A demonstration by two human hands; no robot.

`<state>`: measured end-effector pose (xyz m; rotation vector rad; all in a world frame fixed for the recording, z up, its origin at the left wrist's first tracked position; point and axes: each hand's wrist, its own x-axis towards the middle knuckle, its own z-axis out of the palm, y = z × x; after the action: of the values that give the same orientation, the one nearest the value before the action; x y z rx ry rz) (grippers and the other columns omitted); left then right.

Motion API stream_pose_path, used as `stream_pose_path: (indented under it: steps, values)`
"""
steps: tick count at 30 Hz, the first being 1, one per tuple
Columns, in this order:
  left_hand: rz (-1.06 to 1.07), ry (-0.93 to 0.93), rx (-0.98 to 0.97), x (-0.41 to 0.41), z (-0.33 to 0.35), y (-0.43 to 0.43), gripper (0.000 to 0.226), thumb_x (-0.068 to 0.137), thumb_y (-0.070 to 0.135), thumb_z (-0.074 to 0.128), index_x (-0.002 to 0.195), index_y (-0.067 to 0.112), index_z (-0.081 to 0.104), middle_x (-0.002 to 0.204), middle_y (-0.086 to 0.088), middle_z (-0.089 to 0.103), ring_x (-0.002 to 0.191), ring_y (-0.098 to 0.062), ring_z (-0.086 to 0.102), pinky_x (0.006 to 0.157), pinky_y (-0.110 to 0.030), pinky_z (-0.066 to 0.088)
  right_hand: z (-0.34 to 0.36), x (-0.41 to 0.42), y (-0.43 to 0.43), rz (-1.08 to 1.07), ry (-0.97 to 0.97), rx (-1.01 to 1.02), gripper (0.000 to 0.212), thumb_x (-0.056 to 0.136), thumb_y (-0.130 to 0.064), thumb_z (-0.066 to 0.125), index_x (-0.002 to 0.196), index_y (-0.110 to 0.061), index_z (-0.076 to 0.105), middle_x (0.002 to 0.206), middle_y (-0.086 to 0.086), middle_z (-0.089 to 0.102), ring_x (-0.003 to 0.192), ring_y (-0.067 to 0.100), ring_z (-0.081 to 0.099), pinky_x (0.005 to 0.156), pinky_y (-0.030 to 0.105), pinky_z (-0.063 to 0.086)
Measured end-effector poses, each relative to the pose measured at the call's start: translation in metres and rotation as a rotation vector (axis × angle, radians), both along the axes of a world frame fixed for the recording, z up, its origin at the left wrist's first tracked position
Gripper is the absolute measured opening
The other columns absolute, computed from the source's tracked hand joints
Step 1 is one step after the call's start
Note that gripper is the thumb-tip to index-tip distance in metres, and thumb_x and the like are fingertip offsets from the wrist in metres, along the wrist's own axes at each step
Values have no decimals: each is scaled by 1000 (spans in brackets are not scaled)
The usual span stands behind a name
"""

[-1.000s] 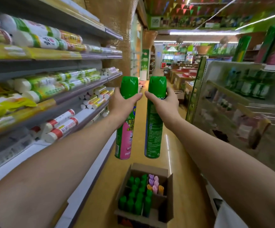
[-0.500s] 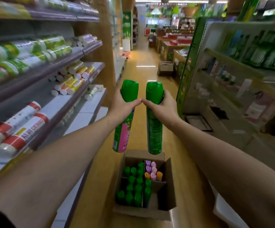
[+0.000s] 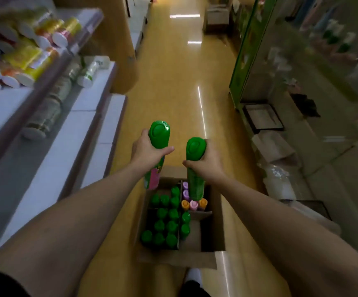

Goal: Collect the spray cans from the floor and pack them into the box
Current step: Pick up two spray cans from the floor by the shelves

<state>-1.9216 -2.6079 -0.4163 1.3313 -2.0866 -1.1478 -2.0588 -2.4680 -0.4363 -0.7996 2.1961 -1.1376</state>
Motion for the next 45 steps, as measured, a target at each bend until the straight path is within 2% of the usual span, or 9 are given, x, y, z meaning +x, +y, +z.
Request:
stream_pose_path:
  steps: [2,5,9,13,18,25,34,40,45]
  values:
    - [5,-32,30,-9,-21,-14,81,62,48,92,128,20,53,119,0,63,112,-24,60,95,-46,54,-29,-11,0,-11,-18,92,87,57,-42,92,125,-32,39,114,0,63,106,24,64,86,50,59]
    - [0,-111,19,-21,-53,-34,80,62,46,93,127,17,58,121,-3,63,113,-25,59,94,-45,53,-71,-21,4,-59,-18,177,82,49,-55,86,114,-36,40,108,-3,64,99,21,64,82,44,58]
    - [5,-234,-11,-31,-107,-55,80,59,46,95,124,13,61,123,-7,55,116,-28,54,98,-39,48,-123,-26,6,-159,-48,229,69,61,-40,93,114,-28,51,97,-8,63,93,18,63,74,33,51]
    - [23,-277,-4,-39,-172,-79,78,59,41,95,125,15,61,122,-7,61,113,-28,58,91,-36,47,-196,-21,9,-308,-77,300,71,57,-42,92,112,-26,52,109,2,65,101,25,65,82,44,56]
    - [-66,-349,-22,-46,-264,-114,91,66,34,93,143,27,44,131,-5,61,121,-29,57,96,-38,46,-286,2,22,-493,-64,371,86,65,-23,91,138,-19,45,123,9,65,114,30,61,91,40,51]
    - [-166,-442,13,-57,-384,-137,88,70,30,89,143,28,39,126,-8,62,116,-30,60,93,-38,49,-401,22,44,-591,-105,608,77,71,-21,88,139,-18,52,124,14,65,111,34,62,92,42,53]
    - [-279,-534,37,-61,-477,-138,82,74,27,88,139,26,38,133,-7,56,123,-30,53,98,-44,49,-494,45,57,-520,-204,740,65,73,-18,87,130,-12,55,120,17,62,107,32,60,85,36,48]
    - [-350,-595,44,-53,-515,-137,71,74,31,88,125,27,39,126,-4,56,118,-27,53,95,-47,50,-528,69,59,-381,-291,794,68,75,-18,85,135,-13,54,126,15,58,112,33,58,91,36,48]
    - [-357,-639,86,-49,-534,-131,71,75,37,87,125,27,39,124,-3,57,116,-27,54,87,-39,44,-540,90,57,-359,-373,810,63,73,-19,84,129,-14,56,119,15,63,107,34,60,84,32,45]
